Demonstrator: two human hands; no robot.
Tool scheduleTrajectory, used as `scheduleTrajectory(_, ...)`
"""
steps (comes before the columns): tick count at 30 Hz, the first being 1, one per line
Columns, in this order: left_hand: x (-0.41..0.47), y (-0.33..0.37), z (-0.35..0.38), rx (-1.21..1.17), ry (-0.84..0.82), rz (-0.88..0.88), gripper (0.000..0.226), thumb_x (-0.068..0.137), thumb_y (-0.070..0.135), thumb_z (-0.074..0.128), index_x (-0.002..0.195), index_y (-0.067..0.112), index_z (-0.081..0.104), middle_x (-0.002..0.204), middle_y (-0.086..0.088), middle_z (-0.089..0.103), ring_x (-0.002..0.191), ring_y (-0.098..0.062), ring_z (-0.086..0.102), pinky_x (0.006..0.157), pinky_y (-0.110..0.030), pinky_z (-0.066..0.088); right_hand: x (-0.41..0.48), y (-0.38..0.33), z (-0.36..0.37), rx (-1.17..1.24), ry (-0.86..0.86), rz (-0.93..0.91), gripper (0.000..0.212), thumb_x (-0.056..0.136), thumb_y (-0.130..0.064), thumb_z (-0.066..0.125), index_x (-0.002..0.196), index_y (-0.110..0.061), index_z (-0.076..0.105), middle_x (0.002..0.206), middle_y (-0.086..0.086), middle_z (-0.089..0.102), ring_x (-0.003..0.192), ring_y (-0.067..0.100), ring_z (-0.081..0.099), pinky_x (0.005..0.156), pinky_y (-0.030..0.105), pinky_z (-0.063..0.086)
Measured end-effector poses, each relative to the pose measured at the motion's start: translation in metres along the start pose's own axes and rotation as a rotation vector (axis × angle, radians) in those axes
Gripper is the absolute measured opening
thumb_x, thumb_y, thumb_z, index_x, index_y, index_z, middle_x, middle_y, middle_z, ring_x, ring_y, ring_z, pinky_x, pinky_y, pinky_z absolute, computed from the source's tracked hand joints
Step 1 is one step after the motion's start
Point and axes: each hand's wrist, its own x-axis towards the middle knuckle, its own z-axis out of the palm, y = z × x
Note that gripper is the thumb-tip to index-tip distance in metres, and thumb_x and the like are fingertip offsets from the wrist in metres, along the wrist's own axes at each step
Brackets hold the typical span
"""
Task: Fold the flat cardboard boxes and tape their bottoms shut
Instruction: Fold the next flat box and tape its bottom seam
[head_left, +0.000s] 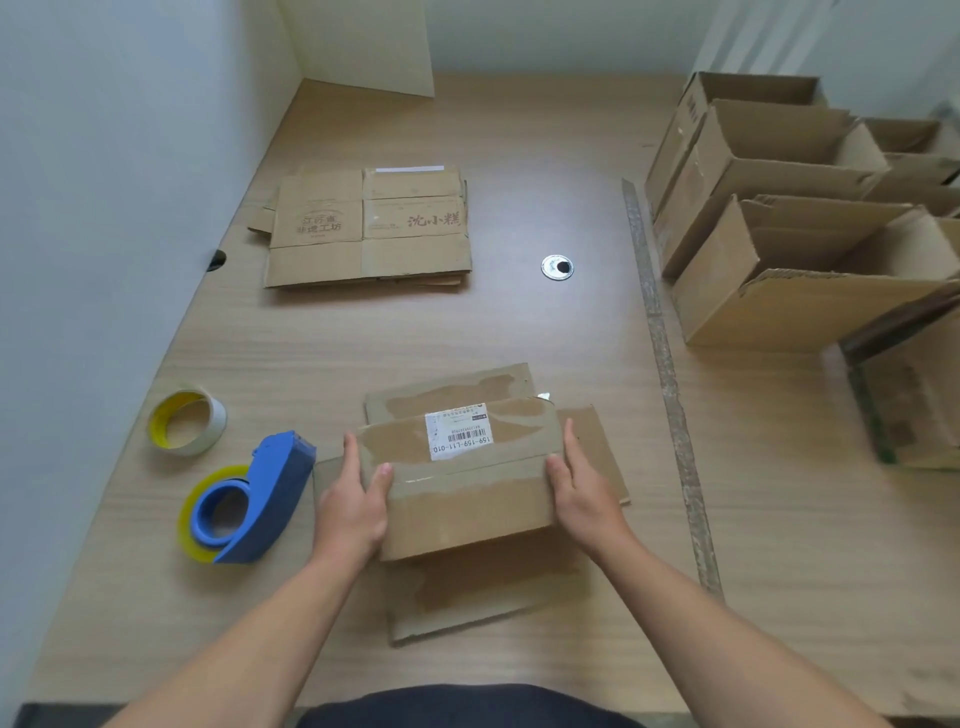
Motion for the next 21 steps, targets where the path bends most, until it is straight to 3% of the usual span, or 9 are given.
scheduleTrajectory(2,0.001,0.001,-0.001,0.013,0.038,-0.02,0.063,0.102,0.042,0.047,0.158,0.026,0.022,0.146,-0.015,0.051,0.134,-0.035,0.045,0.105,-0.039,0.037,-0.011,0.008,-0.003,0.054,-0.046,-0.055,0.056,0.107,-0.029,0.04,0.157,-0.027,0.015,0.158,-0.005,0.03,0.146,0.011,0.027,0.114,0.014,0.019)
scheduleTrajectory(5,-0.001,0.003,0.004,-0.021,0.082,-0.009,0.058,0.102,0.04,0.047,0.156,0.023,0.03,0.144,-0.013,0.053,0.133,-0.034,0.047,0.105,-0.04,0.037,-0.02,0.012,0.005,0.004,0.202,-0.135,0.048,0.104,-0.02,0.049,0.15,-0.015,0.038,0.15,0.0,0.045,0.138,0.009,0.038,0.106,0.0,0.019)
scheduleTrajectory(8,-0.001,-0.006,0.001,-0.068,0.053,0.051,0.054,0.102,0.036,0.048,0.154,0.024,0.035,0.144,-0.004,0.055,0.133,-0.027,0.048,0.105,-0.038,0.039,-0.022,0.01,0.017,-0.039,0.334,-0.153,0.042,0.101,-0.015,0.055,0.142,-0.008,0.051,0.142,0.006,0.056,0.134,0.021,0.05,0.109,0.017,0.031)
scheduleTrajectory(10,-0.004,-0.016,-0.006,-0.103,-0.028,0.12,0.055,0.101,0.031,0.052,0.153,0.029,0.035,0.138,0.006,0.058,0.127,-0.019,0.053,0.1,-0.034,0.042,-0.021,0.008,0.017,-0.086,0.349,-0.169,0.041,0.1,-0.014,0.057,0.14,-0.006,0.053,0.138,0.008,0.059,0.131,0.024,0.053,0.106,0.019,0.032)
scheduleTrajectory(13,-0.009,-0.028,-0.015,-0.088,-0.069,0.194,0.062,0.098,0.03,0.058,0.154,0.033,0.032,0.134,0.014,0.057,0.121,-0.009,0.055,0.095,-0.028,0.041,-0.023,0.008,0.014,-0.095,0.319,-0.159,0.044,0.102,-0.018,0.055,0.144,-0.007,0.048,0.144,0.006,0.053,0.135,0.019,0.048,0.104,0.003,0.02)
scheduleTrajectory(15,-0.01,-0.032,-0.013,-0.025,0.037,0.187,0.062,0.098,0.034,0.058,0.154,0.028,0.033,0.135,0.005,0.06,0.121,-0.018,0.056,0.093,-0.029,0.041,-0.033,0.013,0.017,-0.074,0.19,-0.157,0.053,0.105,-0.028,0.046,0.154,-0.018,0.031,0.155,-0.006,0.034,0.141,0.005,0.031,0.106,-0.002,0.011)
scheduleTrajectory(17,-0.012,-0.029,-0.009,0.025,0.123,0.159,0.06,0.099,0.035,0.056,0.153,0.023,0.035,0.129,-0.009,0.065,0.118,-0.031,0.058,0.091,-0.035,0.042,-0.042,0.018,0.022,-0.037,0.094,-0.132,0.057,0.106,-0.036,0.038,0.156,-0.031,0.012,0.157,-0.017,0.018,0.142,-0.002,0.019,0.109,0.002,0.01)
scheduleTrajectory(19,-0.015,-0.024,-0.003,0.04,0.141,0.137,0.058,0.1,0.036,0.053,0.153,0.023,0.034,0.116,-0.017,0.069,0.108,-0.035,0.059,0.086,-0.037,0.042,-0.044,0.018,0.029,0.028,0.153,-0.091,0.054,0.106,-0.034,0.037,0.154,-0.034,0.012,0.155,-0.019,0.019,0.143,0.0,0.021,0.109,0.002,0.012)
scheduleTrajectory(21,-0.017,-0.022,-0.001,0.009,0.144,0.101,0.057,0.1,0.037,0.053,0.153,0.026,0.035,0.116,-0.017,0.068,0.109,-0.034,0.059,0.089,-0.037,0.043,-0.045,0.012,0.034,0.062,0.256,-0.05,0.05,0.106,-0.029,0.04,0.154,-0.028,0.025,0.154,-0.015,0.031,0.144,0.008,0.032,0.108,0.006,0.018)
